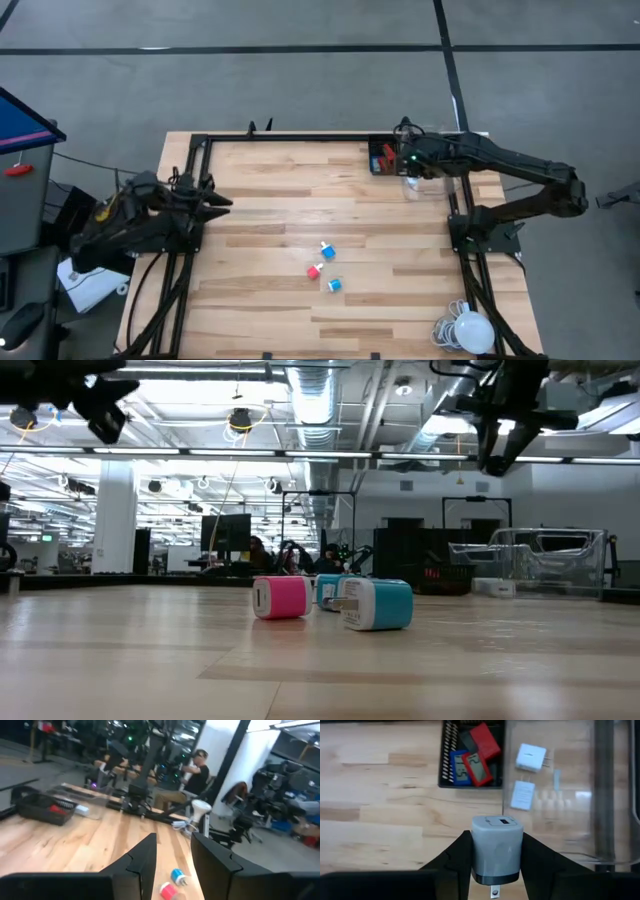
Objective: Pick & Place Office items
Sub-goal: Put the black and white charger adapter into the transparent bin
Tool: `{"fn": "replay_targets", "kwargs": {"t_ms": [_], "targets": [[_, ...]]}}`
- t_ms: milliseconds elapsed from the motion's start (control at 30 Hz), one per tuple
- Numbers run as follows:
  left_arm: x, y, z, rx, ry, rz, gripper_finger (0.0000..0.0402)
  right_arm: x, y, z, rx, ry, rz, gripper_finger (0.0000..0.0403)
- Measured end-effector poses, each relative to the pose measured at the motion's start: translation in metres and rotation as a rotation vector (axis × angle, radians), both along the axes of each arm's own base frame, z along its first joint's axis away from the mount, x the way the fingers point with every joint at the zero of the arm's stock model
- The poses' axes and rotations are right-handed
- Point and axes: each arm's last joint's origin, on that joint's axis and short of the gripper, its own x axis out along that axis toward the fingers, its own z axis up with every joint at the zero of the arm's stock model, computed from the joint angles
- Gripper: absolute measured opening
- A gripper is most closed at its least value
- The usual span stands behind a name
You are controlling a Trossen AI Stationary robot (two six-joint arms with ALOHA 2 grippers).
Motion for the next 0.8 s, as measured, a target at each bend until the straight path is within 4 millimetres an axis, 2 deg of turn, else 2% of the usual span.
{"fn": "replay_targets", "kwargs": {"t_ms": [233,367,567,700,800], "targets": [[0.017,0.005,-0.024,-0.02,0.008,-0.037,0.0117,-0.013,-0.022,-0.002,0.049,0.03,-0.089,0.0119],[0.019,0.003,-0.027,-0.027,-0.096,-0.075,0.0117,-0.024,-0.04,-0.002,0.071,0.033,-0.134,0.0119],[0.023,0.001,-0.038,-0.057,-0.115,-0.054,0.0117,-0.041,-0.066,-0.005,0.124,0.053,-0.193,0.0119],[0.025,-0.002,-0.041,-0.059,-0.124,-0.057,0.0117,-0.048,-0.087,-0.014,0.188,0.079,-0.202,0.0119],[0.026,-0.004,-0.042,-0.057,-0.145,-0.069,0.0117,-0.046,-0.103,-0.026,0.226,0.111,-0.2,0.0119]]}}
